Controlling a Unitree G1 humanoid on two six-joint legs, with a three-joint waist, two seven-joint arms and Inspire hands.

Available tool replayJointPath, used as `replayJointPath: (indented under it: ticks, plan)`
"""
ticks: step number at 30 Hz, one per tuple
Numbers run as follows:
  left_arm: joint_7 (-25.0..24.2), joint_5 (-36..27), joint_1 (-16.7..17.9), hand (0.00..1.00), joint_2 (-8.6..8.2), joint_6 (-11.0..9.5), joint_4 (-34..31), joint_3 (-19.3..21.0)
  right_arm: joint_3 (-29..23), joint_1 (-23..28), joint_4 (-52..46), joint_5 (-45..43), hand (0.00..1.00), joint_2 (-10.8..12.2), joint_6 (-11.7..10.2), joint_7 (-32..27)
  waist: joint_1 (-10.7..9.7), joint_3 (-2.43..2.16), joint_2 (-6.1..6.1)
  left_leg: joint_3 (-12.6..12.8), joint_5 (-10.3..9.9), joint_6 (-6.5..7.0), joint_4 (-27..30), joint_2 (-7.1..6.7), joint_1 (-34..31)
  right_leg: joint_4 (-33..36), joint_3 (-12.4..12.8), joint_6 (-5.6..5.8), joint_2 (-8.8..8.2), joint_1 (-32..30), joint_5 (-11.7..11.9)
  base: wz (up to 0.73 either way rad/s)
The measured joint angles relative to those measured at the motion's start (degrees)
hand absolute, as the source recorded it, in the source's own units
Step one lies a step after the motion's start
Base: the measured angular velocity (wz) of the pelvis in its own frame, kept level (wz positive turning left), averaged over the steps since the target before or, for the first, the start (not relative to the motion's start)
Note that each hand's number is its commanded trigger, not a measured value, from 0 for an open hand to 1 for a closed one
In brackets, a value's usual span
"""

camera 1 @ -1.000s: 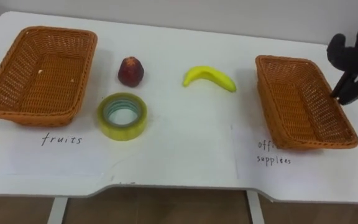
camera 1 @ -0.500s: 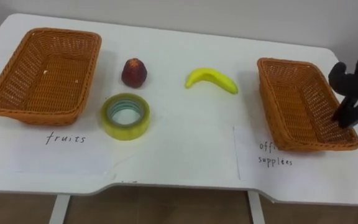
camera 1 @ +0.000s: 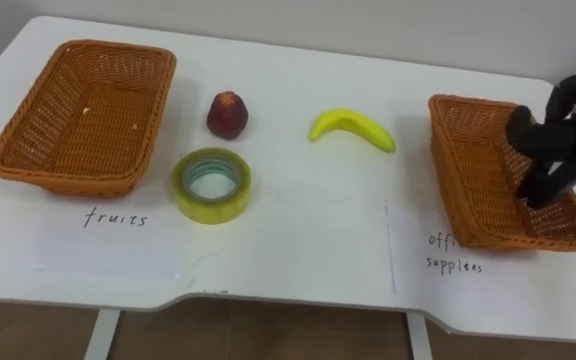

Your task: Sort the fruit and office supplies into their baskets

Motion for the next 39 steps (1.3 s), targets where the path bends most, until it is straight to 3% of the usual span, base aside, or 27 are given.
replayJointPath:
  ticks: [8,13,21,27,39]
  plan:
    - [0.2,-0.2,0.2,0.00,0.09,-0.1,0.0,-0.7,1.8,0.0,0.1,0.1,0.00,0.1,0.0,0.0,-0.1,-0.39,-0.01,-0.2,0.0,0.00,0.4,-0.01,0.0,0.0,0.0,0.00,-0.02,0.2,0.0,0.00]
    - [-0.2,-0.2,1.2,0.00,0.10,-0.1,0.0,-0.6,1.7,0.0,-0.1,1.8,0.00,0.0,-0.1,0.0,-0.2,-0.97,0.16,-0.2,0.0,0.00,0.4,-0.01,0.1,0.1,-0.1,-0.04,-0.02,0.3,0.0,0.00]
    - [-0.4,-0.2,1.1,0.00,0.10,-0.1,-0.4,-0.7,1.7,0.0,-0.2,2.4,0.00,0.0,-0.2,0.0,-0.2,-0.82,0.32,-0.2,0.0,0.00,-0.1,-0.01,0.1,0.1,-0.2,-0.04,0.01,0.4,0.0,0.00]
    - [-0.4,-0.3,0.9,0.00,0.10,-0.1,-0.4,-0.7,1.7,0.0,-0.2,2.4,0.00,0.0,-0.6,0.0,-0.3,-0.32,0.41,-0.2,0.0,0.00,-0.2,-0.01,-0.1,0.0,-0.7,-0.04,0.00,0.2,0.0,0.00]
    - [-0.4,-0.3,0.9,0.00,0.09,-0.2,-0.4,-0.7,1.7,0.0,-0.2,2.6,0.00,0.0,-1.3,0.0,-0.2,-0.15,0.04,-0.2,0.0,0.00,-0.1,0.00,-0.1,-0.1,-1.1,-0.04,-0.07,0.1,0.0,0.00]
